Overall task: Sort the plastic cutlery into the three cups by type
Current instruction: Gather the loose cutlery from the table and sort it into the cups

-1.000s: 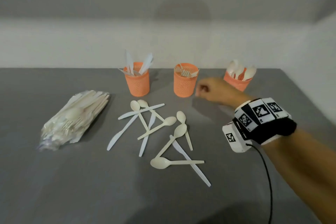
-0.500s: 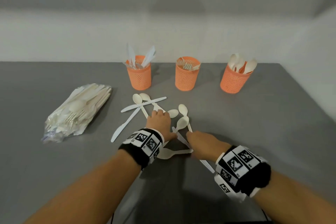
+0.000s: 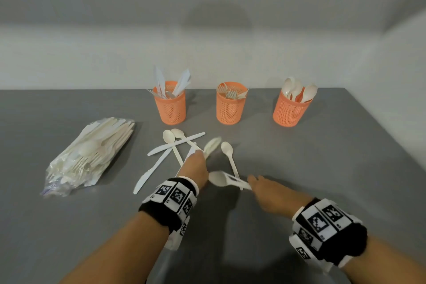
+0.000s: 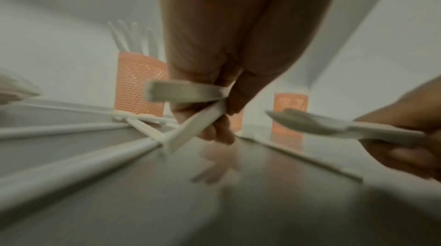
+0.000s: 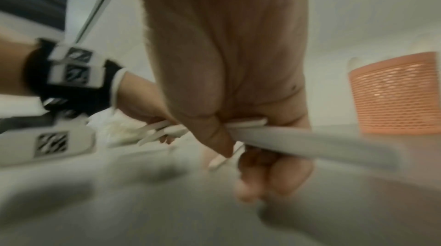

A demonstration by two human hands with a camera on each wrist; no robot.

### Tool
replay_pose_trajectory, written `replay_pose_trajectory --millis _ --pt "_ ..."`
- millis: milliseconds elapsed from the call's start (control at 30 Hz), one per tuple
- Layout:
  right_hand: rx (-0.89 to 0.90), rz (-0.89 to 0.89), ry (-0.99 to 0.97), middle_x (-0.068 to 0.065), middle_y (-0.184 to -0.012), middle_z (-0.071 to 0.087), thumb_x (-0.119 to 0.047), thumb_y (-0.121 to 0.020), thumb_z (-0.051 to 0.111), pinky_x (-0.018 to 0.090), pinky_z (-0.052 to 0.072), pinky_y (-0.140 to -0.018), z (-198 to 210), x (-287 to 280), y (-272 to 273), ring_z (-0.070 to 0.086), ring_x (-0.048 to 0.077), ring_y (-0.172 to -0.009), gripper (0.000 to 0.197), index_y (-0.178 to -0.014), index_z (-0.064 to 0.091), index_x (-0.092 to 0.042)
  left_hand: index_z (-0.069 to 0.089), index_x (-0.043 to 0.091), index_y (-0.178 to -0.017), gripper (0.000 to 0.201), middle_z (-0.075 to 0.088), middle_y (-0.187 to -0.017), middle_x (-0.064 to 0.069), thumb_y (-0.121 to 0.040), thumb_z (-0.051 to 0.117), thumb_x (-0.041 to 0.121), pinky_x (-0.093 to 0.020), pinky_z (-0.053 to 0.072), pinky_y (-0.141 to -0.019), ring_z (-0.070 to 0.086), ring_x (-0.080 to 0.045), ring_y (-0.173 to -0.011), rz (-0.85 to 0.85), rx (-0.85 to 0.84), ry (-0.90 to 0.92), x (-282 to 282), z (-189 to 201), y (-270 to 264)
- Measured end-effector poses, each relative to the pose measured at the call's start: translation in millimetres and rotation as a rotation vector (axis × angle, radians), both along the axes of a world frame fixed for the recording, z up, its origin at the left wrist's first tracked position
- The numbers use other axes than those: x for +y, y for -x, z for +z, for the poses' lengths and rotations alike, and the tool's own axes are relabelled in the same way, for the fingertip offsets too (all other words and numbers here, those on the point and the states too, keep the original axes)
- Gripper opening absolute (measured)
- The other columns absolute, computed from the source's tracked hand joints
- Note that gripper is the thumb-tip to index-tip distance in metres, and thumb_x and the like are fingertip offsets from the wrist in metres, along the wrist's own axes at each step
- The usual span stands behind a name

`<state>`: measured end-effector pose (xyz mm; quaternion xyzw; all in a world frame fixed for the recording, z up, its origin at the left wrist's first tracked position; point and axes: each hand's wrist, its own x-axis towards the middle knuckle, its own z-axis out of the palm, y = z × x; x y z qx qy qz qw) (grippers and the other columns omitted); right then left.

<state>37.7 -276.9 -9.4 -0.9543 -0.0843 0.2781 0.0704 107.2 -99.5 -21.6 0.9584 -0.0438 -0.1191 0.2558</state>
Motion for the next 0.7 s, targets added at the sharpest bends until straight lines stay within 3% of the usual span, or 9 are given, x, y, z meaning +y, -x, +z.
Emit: replay_pose_trajectory --millis 100,167,233,333,433,500,567,633,700 --pt "-0.051 -0.111 -0.213 0.001 -0.073 0.043 -0.01 -0.098 0.033 0.026 0.037 -0.059 18 -1 -12 0.05 0.025 -0.067 0.004 -0.095 0.034 -0.012 0.047 0.001 -0.1 0.016 0.056 -0.092 -0.017 -0.097 0.036 0.013 -0.035 0.038 -0.076 0.053 -0.033 -0.089 0.239 -0.127 0.377 15 11 0" --pt "-0.106 -0.223 -0.394 -0.005 -0.07 0.04 -0.012 -0.098 0.034 0.014 0.036 -0.047 27 8 -20 0.042 0.01 -0.058 0.005 -0.093 0.036 -0.013 0.043 0.011 -0.08 0.019 0.049 -0.074 -0.004 -0.096 0.039 0.019 -0.041 0.039 -0.074 0.045 -0.027 -0.078 0.392 -0.13 0.699 19 14 0" --pt "-0.135 -0.315 -0.523 -0.005 -0.071 0.041 -0.012 -0.097 0.034 0.012 0.034 -0.049 30 24 -30 0.04 0.006 -0.058 0.005 -0.095 0.038 -0.013 0.044 0.019 -0.073 0.022 0.042 -0.065 0.0 -0.095 0.044 0.025 -0.041 0.038 -0.07 0.042 -0.025 -0.069 0.465 -0.093 0.872 16 20 5" --pt "-0.146 -0.326 -0.669 0.005 -0.087 0.048 -0.011 -0.096 0.034 0.021 0.04 -0.061 37 58 -35 0.046 0.009 -0.067 0.014 -0.108 0.041 -0.013 0.05 0.018 -0.075 0.022 0.044 -0.058 0.002 -0.09 0.056 0.033 -0.028 0.038 -0.056 0.041 -0.014 -0.053 0.395 0.03 0.989 5 29 16" --pt "-0.147 -0.172 -0.705 0.005 -0.101 0.052 -0.006 -0.095 0.038 0.021 0.041 -0.073 46 84 -33 0.052 0.013 -0.087 0.034 -0.13 0.038 -0.009 0.052 0.012 -0.077 0.022 0.048 -0.06 -0.002 -0.088 0.058 0.03 -0.024 0.037 -0.05 0.044 -0.015 -0.055 0.387 0.129 1.061 3 30 15" --pt "-0.102 -0.121 -0.661 0.002 -0.098 0.05 -0.012 -0.095 0.046 0.023 0.042 -0.072 48 89 -32 0.05 0.015 -0.087 0.028 -0.122 0.044 -0.006 0.054 0.011 -0.077 0.02 0.052 -0.063 -0.006 -0.091 0.05 0.024 -0.026 0.04 -0.053 0.05 -0.019 -0.058 0.512 0.15 1.076 13 30 9" --pt "-0.045 -0.116 -0.615 0.001 -0.099 0.052 -0.028 -0.092 0.055 0.028 0.044 -0.08 44 85 -36 0.052 0.015 -0.09 0.032 -0.116 0.052 -0.007 0.053 0.01 -0.074 0.024 0.05 -0.061 -0.008 -0.093 0.044 0.021 -0.028 0.037 -0.051 0.048 -0.021 -0.054 0.6 0.136 1.084 29 31 5" --pt "-0.054 -0.258 -0.544 0.002 -0.1 0.053 -0.045 -0.086 0.059 0.028 0.042 -0.08 32 72 -46 0.056 0.019 -0.094 0.044 -0.112 0.056 -0.009 0.049 0.01 -0.069 0.027 0.045 -0.057 -0.006 -0.093 0.042 0.019 -0.027 0.034 -0.05 0.042 -0.018 -0.05 0.639 0.081 1.056 50 31 3" --pt "-0.166 -0.378 -0.338 0.004 -0.093 0.052 -0.048 -0.085 0.06 0.024 0.038 -0.073 20 56 -53 0.058 0.026 -0.098 0.04 -0.098 0.055 -0.01 0.048 0.011 -0.064 0.029 0.047 -0.055 -0.004 -0.092 0.043 0.017 -0.029 0.036 -0.055 0.044 -0.017 -0.053 0.671 0.045 1.065 72 31 -1"
